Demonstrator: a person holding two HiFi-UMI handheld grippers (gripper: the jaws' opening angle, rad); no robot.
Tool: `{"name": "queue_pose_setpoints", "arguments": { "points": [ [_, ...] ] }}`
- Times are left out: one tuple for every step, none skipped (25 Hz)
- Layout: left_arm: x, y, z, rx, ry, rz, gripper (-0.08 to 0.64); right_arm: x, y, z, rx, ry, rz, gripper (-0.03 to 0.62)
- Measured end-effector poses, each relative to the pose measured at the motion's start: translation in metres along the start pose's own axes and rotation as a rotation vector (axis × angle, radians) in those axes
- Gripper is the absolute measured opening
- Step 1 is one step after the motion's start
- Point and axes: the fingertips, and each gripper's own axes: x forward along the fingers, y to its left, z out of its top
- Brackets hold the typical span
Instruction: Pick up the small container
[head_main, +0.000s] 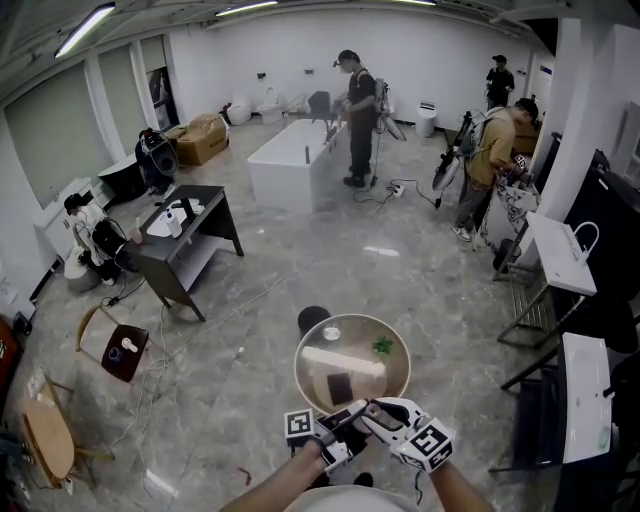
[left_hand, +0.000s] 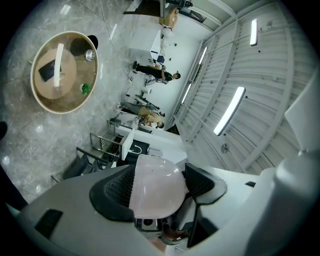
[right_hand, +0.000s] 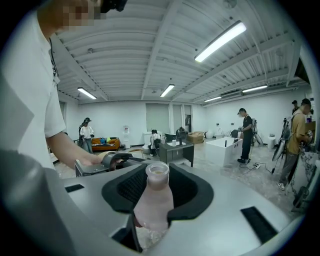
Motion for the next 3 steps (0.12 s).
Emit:
{"name": "queue_pose_setpoints", "arguments": {
  "points": [
    [0.0001,0.0002,0.0004,-0.001,0.000,0.000,0.325,0.0005,-0.0002,-0.0002,-0.001,0.000,0.001,0.152],
    [0.0001,0.0007,0.0006,-0.001,0.000,0.001,0.325,0.0008,-0.0004,-0.0004,-0.001,0.001,0.001,0.152],
    [0.0001,0.0013,0.0007,-0.001,0.000,0.002,0.325,0.0011,-0.0005,-0.0006,-0.002,0.001,0.002,0.152]
  ]
}}
